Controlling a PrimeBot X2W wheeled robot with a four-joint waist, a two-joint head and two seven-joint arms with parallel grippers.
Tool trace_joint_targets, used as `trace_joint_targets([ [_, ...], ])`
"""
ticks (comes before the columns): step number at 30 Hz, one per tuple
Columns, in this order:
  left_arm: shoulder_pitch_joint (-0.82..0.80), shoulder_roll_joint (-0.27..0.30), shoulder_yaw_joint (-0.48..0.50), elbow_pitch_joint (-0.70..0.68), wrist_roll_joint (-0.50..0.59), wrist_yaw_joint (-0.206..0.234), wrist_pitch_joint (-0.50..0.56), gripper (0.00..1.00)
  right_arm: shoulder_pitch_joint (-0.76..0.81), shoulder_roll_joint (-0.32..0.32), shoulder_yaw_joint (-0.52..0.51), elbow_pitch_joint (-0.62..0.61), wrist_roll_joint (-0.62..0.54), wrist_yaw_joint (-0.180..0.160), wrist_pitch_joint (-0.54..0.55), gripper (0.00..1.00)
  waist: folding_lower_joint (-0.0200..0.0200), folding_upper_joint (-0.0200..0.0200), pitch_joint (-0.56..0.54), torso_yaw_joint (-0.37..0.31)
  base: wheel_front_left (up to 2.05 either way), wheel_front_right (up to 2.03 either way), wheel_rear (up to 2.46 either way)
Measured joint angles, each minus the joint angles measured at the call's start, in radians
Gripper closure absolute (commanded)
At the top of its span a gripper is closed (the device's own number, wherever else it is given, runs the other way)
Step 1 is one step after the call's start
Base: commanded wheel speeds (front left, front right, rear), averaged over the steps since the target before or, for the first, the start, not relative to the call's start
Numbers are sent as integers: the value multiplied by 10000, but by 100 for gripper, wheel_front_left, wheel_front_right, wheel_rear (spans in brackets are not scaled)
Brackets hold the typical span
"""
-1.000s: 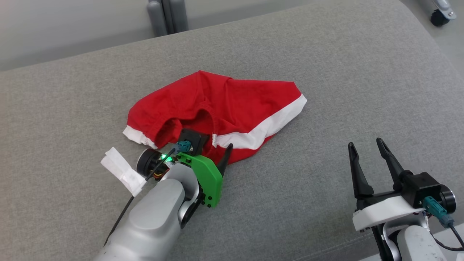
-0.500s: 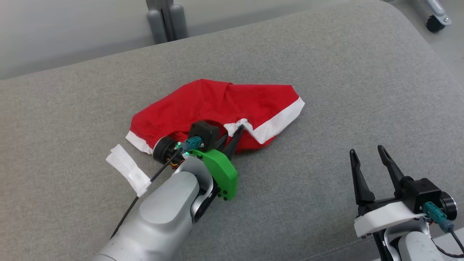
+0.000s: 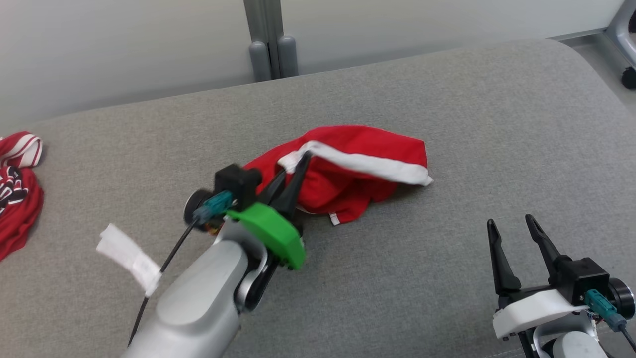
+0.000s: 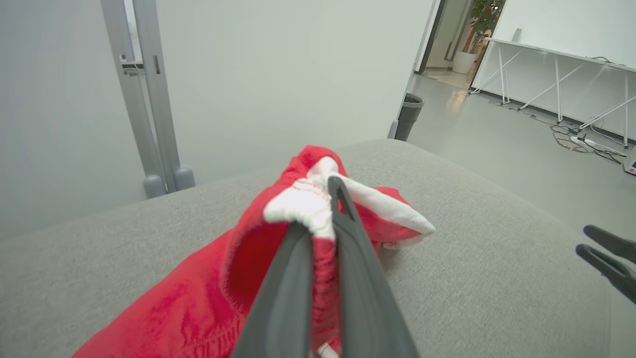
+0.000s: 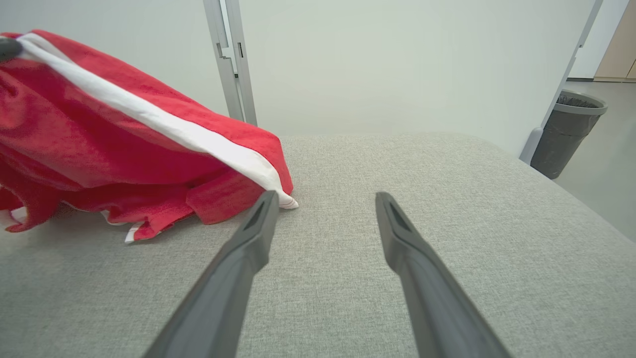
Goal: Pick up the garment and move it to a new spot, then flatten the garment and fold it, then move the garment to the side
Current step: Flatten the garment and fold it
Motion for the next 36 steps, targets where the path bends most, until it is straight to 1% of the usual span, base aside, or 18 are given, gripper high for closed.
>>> trace_joint_targets([
  [2,785,326,324,-140,-316,65,0,100,39,-4,-73,0,-15,0,0,0,0,0,-41,142,0,0,0],
  [5,1670,769,654,-176,-464,203,0,100,48,-2,-132,-6,-61,0,0,0,0,0,-54,326,0,0,0],
  [9,2418,1139,1097,27,-654,330,0,100,53,-4,-174,-10,-105,0,0,0,0,0,-29,556,0,0,0],
  [15,2700,1116,1363,437,-736,267,-2,100,27,-2,-125,6,-161,0,0,0,0,0,14,793,0,0,0],
  [20,2759,1014,1584,654,-512,150,-2,100,6,-2,-98,6,-194,0,0,0,0,0,47,853,0,0,0],
  [21,2807,991,1651,683,-447,146,-2,90,4,-2,-96,6,-203,0,0,0,0,0,51,856,0,0,0],
  [22,2863,968,1730,727,-366,144,0,76,-1,-2,-94,6,-215,0,0,0,0,0,57,856,0,0,0],
  [23,2913,940,1837,759,-301,132,-2,65,-10,-2,-92,6,-232,0,0,0,0,0,65,854,0,0,0],
  [24,2954,913,1935,780,-249,123,-2,56,-22,-2,-92,6,-240,0,0,0,0,0,70,851,0,0,0],
  [25,3013,882,2029,798,-169,88,-2,30,-35,-2,-96,6,-244,0,0,0,0,0,74,847,0,0,0],
  [26,3062,871,2134,792,-54,86,-2,0,-40,-2,-104,6,-251,0,0,0,0,0,78,846,0,0,0],
  [32,3467,744,2978,408,552,13,-2,0,-55,-2,-138,29,-251,0,0,0,0,0,33,886,0,0,0],
  [36,3939,746,3603,-79,1018,-8,-4,0,-51,-2,-199,48,-261,0,0,0,0,0,-59,941,0,0,0],
])
